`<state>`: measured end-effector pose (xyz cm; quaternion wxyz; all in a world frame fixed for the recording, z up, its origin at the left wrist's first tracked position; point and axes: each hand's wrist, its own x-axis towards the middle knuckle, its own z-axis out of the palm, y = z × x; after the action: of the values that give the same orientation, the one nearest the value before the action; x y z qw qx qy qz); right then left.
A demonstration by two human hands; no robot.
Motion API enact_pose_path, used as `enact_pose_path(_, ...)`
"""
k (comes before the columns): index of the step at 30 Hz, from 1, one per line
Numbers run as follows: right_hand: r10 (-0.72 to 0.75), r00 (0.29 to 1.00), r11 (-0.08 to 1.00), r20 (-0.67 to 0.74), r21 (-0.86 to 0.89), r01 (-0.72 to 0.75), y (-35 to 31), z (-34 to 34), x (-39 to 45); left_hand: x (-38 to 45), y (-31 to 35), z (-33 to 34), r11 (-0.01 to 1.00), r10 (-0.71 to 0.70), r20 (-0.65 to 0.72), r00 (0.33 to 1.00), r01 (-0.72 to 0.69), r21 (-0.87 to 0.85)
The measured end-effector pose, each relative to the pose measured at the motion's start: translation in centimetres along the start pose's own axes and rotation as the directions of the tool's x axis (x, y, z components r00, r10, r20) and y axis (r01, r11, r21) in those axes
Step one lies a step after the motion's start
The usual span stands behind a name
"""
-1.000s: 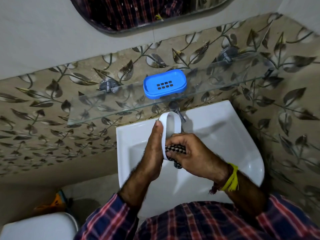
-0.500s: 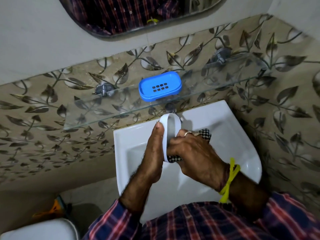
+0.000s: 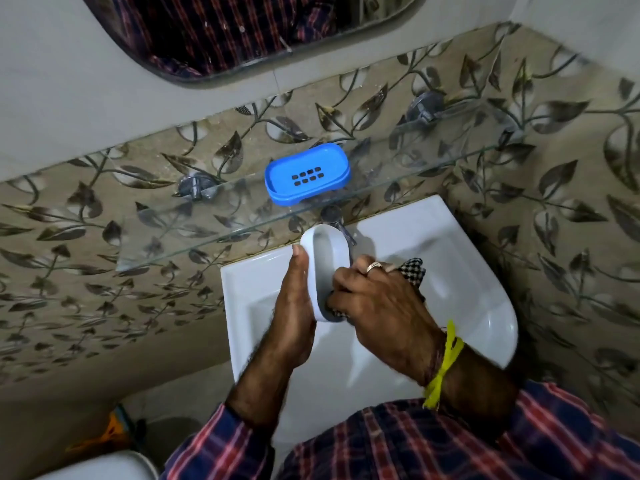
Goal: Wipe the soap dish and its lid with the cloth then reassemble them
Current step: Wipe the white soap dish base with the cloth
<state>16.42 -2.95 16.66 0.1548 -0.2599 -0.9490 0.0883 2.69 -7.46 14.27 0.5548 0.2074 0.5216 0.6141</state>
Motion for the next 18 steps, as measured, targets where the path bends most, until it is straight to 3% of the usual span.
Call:
enact_pose_path(2, 0.126, 0.99, 0.987, -0.062, 0.107, -0.119, 0.7, -0.6, 0.5, 0.0, -0.2, -0.1, 0.998, -0.037, -0.01, 0.999, 0.037, -0.06)
enact_pose_path(4, 0.317, 0.932, 0.919, -0.175, 0.3, -0.256, 1.5, -1.4, 1.3, -0.2, -0.8, -0.4, 0.988, -0.077, -0.002, 0.997, 0.076, -0.138)
enact_pose_path(6, 0.419, 0.874, 0.877, -0.246, 0.36, -0.319, 1.6, -2.1, 2.1, -0.5, -1.4, -0.4, 0.98, -0.084, 0.002, 0.996, 0.083, -0.183)
enact_pose_path(10, 0.463, 0.859, 0.859, -0.219, 0.351, -0.373, 0.2, -1.5, 3.3, -0.6, -2.3, 0.9, 0.998, -0.039, -0.022, 0.999, 0.038, -0.043)
enact_pose_path(13, 0.521, 0.83, 0.805, -0.199, 0.437, -0.401, -0.5, -0.3, 3.4, -0.6, -2.7, 1.4, 0.999, -0.029, -0.003, 1.0, 0.029, 0.03)
enact_pose_path(18, 0.36, 0.917, 0.813, -0.171, 0.54, -0.219, -0.4, 0.0, 2.8, -0.4, -2.9, 0.7, 0.997, -0.023, -0.017, 1.0, 0.021, -0.073)
